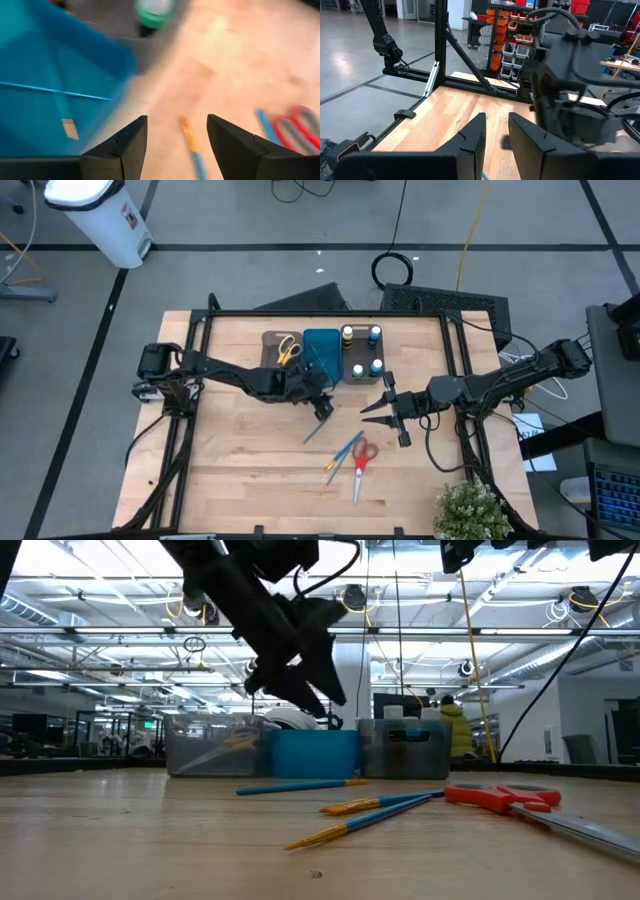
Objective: Pick & Place Paint Supplies
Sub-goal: Put the blue paint brush into the blue bin
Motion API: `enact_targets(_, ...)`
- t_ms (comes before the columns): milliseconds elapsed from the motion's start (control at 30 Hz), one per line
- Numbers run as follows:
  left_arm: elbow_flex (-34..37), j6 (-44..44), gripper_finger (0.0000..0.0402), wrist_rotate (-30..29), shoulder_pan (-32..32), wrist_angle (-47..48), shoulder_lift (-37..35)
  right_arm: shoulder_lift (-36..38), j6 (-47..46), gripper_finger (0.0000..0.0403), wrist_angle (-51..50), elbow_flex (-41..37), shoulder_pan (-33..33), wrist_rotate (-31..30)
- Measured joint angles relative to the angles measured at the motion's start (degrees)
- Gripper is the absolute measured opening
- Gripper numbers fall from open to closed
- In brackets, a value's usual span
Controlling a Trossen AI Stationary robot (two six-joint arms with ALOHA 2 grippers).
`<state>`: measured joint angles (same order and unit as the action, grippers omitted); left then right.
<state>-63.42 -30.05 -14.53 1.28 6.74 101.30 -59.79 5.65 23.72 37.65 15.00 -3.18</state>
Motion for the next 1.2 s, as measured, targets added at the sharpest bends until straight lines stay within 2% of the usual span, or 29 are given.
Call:
enact_targets(100,0.0,1.22,0.0214,2.81,1.57,-1.7,0.0,0.01,0.0,0.0073,-0.71,0.0,-0.02,0.23)
enact_targets(267,0.0,4.12,0.0214,2.76,4.19,-3.23,0.0,0.01,0.0,0.0073,-3.54,-0.04,0.35,0.37)
enact_targets(633,0.0,3.93,0.0214,2.4,7.47,-7.02,0.0,-0.33,2.45,0.0073,-3.06,-0.07,0.48,0.38)
enact_targets(733,0.0,1.76,0.0214,-0.03,8.52,-5.31,0.1,-0.33,2.51,0.0073,-3.0,-0.07,0.48,0.37)
enact_targets(833,0.0,0.85,0.0214,-5.37,10.13,-4.81,2.33,-0.33,2.56,0.0073,-2.98,-0.07,0.48,0.33)
enact_targets(933,0.04,3.13,0.0214,-9.09,11.12,-8.33,6.25,-0.33,2.58,0.0073,-2.99,-0.04,0.48,0.31)
enact_targets(1067,0.03,5.39,0.0214,-10.59,10.89,-15.46,11.56,-0.33,2.56,0.0073,-2.5,-0.04,0.48,0.3)
enact_targets(1200,0.02,5.5,0.0214,-11.24,9.69,-17.76,15.2,-0.33,2.56,0.0073,-2.1,-0.04,0.48,0.28)
